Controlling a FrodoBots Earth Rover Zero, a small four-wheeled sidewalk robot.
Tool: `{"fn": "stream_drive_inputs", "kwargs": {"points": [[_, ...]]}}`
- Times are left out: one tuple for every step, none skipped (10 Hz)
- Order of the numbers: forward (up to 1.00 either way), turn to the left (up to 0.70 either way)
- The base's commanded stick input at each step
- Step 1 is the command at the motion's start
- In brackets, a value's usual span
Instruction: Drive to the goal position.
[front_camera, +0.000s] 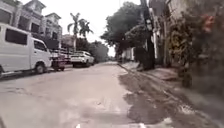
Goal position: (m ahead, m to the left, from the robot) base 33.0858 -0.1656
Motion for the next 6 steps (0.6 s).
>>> {"fn": "stream_drive_inputs", "kwargs": {"points": [[0.85,0.0],[0.85,0.0],[0.85,0.0],[0.85,0.0],[0.85,0.0],[0.85,0.0]]}}
